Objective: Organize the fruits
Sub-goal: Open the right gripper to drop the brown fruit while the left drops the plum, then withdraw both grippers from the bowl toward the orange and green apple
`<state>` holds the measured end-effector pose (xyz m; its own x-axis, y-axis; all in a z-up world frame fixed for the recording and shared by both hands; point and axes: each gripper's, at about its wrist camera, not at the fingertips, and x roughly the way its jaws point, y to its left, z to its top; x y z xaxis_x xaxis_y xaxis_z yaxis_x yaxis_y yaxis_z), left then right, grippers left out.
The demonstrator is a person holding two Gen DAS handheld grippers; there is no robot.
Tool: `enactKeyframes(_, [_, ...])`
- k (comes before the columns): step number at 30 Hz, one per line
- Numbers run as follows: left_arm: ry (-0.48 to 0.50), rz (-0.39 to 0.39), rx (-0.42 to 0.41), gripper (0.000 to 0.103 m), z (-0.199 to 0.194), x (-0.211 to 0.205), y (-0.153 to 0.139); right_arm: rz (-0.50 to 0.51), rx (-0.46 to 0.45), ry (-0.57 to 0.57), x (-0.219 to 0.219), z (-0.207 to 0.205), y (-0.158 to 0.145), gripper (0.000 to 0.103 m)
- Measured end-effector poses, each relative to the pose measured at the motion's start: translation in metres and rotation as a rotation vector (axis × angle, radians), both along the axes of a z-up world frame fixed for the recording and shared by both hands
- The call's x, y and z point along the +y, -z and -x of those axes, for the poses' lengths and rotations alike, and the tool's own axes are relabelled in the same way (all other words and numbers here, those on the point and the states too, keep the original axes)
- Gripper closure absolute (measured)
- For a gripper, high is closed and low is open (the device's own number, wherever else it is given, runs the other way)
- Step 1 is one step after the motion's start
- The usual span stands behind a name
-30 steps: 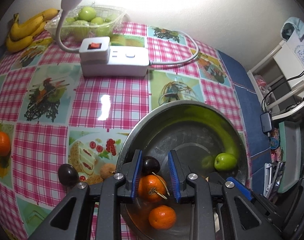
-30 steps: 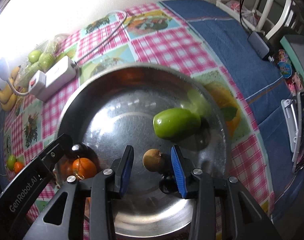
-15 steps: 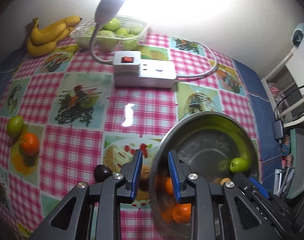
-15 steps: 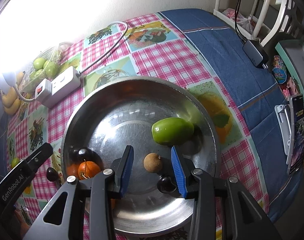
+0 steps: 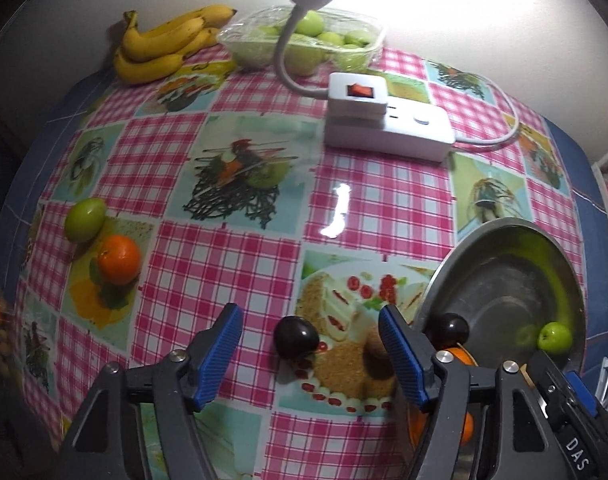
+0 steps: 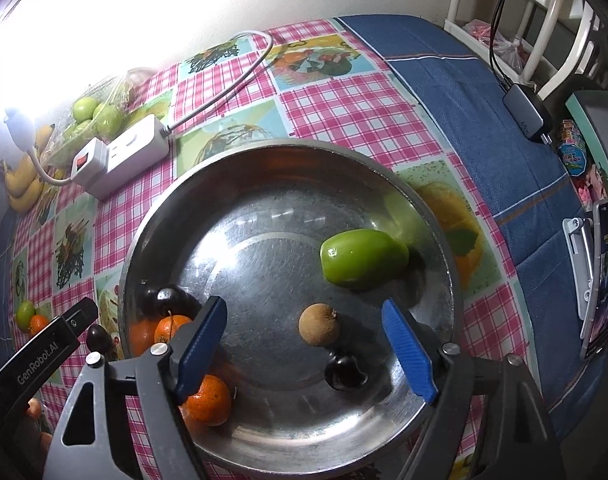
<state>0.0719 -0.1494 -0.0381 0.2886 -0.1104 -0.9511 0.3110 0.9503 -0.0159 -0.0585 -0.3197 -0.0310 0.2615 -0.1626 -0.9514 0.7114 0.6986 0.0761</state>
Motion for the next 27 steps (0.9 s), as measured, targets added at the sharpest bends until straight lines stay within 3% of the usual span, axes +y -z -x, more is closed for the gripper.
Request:
enactKeyframes(6, [-0.036,-0.033,0.004,0.008,-0.003,0.01,0.008,0.0,0.011,-0.001,0.0,0.0,0.004,0.01])
enactKeyframes(10, [-0.055,-0.044,0.008,0.001,-0.005,0.014,0.011,0.004,0.005,-0.002,0.001,0.0,0.002,0.009])
enactKeyframes(14, [-0.06,-0.057,0.005,0.0,-0.005,0.017,0.013,0.005,0.002,-0.003,0.001,-0.001,0.001,0.009])
enactKeyframes(18, [-0.061,-0.047,0.013,0.0,-0.005,0.019,0.013,0.015,-0.011,-0.008,0.004,-0.001,-0.004,0.0])
enactKeyframes(27, [-0.046,-0.06,-0.036,0.0,-0.005,0.027,-0.001,0.048,-0.017,-0.039,0.014,-0.007,-0.013,0.0])
